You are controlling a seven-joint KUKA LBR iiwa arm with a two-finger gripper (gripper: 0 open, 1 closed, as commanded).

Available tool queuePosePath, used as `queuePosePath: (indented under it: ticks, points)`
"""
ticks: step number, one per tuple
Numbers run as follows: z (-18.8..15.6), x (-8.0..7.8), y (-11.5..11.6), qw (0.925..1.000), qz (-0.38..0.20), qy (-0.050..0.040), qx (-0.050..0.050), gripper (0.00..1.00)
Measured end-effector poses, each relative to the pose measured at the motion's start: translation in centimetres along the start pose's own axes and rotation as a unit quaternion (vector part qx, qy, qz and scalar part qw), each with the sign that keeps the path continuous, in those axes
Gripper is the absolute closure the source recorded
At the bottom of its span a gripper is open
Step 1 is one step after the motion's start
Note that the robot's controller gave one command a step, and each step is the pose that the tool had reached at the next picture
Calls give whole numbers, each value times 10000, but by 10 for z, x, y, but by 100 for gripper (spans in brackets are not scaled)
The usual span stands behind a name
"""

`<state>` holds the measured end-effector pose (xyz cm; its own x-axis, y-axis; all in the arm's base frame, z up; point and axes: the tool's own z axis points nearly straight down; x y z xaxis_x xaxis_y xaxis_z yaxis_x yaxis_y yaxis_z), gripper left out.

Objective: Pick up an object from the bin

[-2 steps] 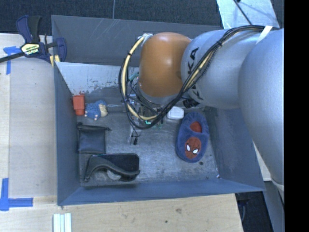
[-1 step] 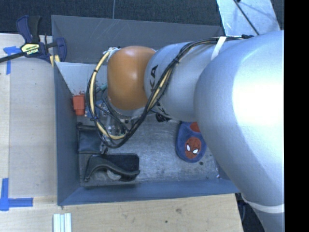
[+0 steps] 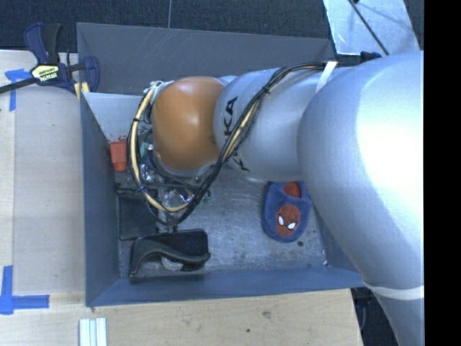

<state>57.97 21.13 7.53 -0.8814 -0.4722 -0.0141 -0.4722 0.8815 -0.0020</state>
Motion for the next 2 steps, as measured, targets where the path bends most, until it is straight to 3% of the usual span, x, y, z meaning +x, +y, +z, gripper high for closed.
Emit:
queuePosePath:
  ticks: [1,2]
  points:
    - [3,3,1,10000,10,39,-14,100]
    - [-156,-4,-25,9995,-324,5,5,100]
